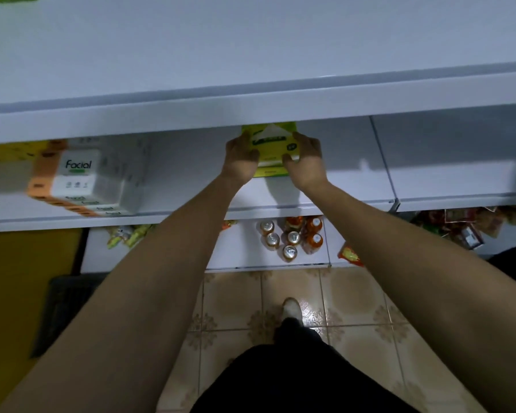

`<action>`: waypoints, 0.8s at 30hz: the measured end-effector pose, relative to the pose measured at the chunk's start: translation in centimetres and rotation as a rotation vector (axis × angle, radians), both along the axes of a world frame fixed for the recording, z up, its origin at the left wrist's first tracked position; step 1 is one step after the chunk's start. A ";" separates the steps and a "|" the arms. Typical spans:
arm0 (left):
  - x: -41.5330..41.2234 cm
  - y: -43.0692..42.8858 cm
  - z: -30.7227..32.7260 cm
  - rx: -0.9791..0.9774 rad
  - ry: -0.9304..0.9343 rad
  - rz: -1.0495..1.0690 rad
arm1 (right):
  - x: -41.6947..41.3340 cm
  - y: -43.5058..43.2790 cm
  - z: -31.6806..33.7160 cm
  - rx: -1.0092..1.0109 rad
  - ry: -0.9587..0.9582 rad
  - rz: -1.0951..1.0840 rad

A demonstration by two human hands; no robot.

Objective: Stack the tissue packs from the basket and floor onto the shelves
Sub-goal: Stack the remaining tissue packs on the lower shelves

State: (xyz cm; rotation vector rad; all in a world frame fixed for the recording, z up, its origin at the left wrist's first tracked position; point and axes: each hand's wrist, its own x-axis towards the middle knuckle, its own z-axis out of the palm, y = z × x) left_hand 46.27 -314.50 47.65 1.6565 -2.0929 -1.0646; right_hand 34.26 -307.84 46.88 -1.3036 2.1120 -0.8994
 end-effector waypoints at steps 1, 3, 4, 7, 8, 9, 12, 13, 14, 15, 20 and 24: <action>-0.1 -0.2 -0.1 0.021 0.019 -0.003 | -0.1 -0.2 -0.2 -0.003 0.007 -0.005; -0.2 -0.5 -0.1 0.056 0.038 -0.009 | -0.2 -0.5 -0.6 -0.006 0.006 -0.022; -0.2 -0.8 -0.5 0.070 0.029 -0.017 | -0.3 -0.5 -0.6 -0.003 0.004 -0.028; -0.1 -1.0 -0.4 0.080 0.044 -0.035 | -0.2 -0.2 -0.7 -0.025 0.004 -0.031; 0.0 -0.7 -0.2 0.090 0.053 -0.026 | -0.2 0.0 -0.6 -0.026 0.005 -0.027; 0.2 -0.4 0.0 0.078 0.044 -0.027 | -0.2 0.4 -0.6 -0.020 0.015 -0.020; 1.1 0.5 0.0 -0.030 0.025 0.044 | 0.1 2.2 -0.2 0.012 0.055 -0.016; 1.7 1.1 0.0 -0.056 0.040 0.078 | 0.4 3.0 -0.1 0.002 0.058 -0.016; 2.4 1.8 -0.1 -0.070 0.061 0.090 | 0.8 4.1 0.1 -0.007 0.055 -0.015; 3.2 2.8 -0.2 -0.081 0.080 0.090 | 1.4 5.2 0.2 -0.011 0.059 -0.014; 8.2 9.8 -0.8 -0.040 0.100 0.070 | 5.7 12.0 -0.4 0.037 0.110 -0.019; 12.1 16.1 -2.2 -0.009 0.001 -0.082 | 10.0 18.6 -1.9 0.100 0.152 -0.010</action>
